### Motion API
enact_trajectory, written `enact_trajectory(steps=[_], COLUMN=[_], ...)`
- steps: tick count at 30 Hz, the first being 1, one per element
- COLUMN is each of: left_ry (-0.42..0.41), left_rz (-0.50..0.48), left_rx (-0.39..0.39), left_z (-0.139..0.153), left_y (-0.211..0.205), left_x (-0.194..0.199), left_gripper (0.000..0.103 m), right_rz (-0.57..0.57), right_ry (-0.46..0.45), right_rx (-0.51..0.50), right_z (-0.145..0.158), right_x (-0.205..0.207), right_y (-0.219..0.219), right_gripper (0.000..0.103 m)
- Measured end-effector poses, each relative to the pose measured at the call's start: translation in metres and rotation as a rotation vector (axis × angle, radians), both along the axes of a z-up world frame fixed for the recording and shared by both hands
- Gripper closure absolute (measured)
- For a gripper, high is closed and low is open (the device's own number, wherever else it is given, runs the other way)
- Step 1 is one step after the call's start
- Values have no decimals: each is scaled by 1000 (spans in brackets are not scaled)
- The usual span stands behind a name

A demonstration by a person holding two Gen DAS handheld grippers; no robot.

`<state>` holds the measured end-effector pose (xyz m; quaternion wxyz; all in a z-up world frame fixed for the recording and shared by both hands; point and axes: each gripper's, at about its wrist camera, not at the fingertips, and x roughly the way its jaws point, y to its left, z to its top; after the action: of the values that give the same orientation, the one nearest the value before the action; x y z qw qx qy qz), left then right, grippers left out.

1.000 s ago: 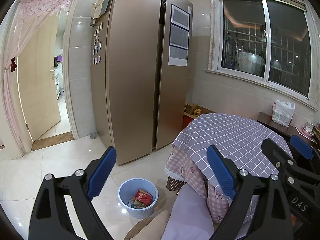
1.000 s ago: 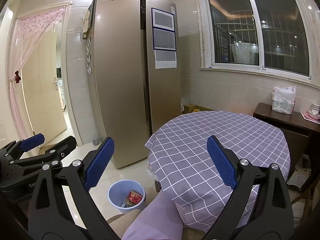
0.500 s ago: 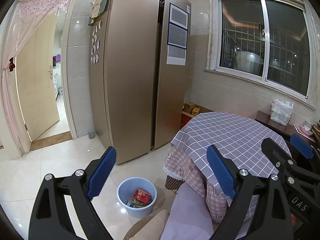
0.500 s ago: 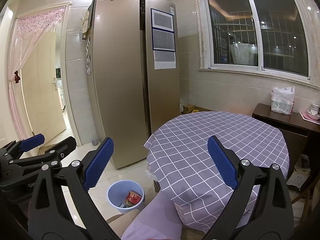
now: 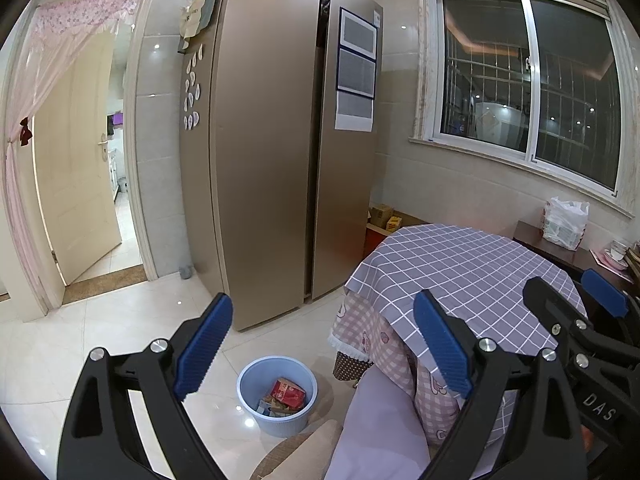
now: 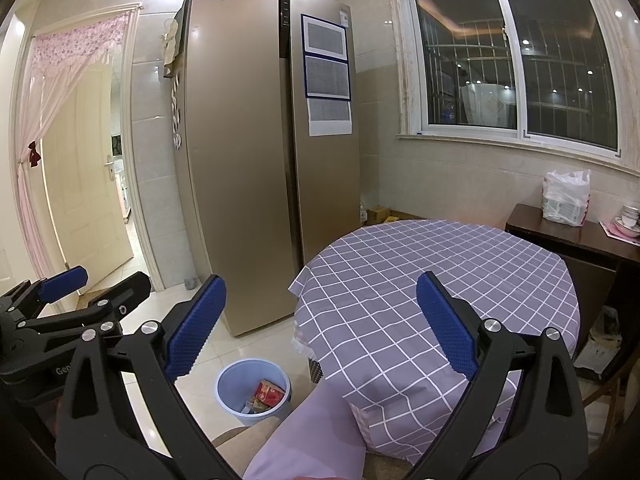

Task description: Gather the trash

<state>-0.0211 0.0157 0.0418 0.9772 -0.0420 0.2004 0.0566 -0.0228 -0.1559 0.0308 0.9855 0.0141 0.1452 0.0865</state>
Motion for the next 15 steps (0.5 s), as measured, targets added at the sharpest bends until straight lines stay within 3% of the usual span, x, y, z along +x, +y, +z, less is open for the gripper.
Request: enact_trajectory(steps=[15], left_ry=[-2], left_rz=[0], left_rx=[-1], left_z=[0], left_y=[0], left_x=[-1], left_gripper=[13], right_rz=[6], right_ry=[9], right_rx=[7], right_z=[1], right_x=[2], right_y=[-1], right_gripper=[8])
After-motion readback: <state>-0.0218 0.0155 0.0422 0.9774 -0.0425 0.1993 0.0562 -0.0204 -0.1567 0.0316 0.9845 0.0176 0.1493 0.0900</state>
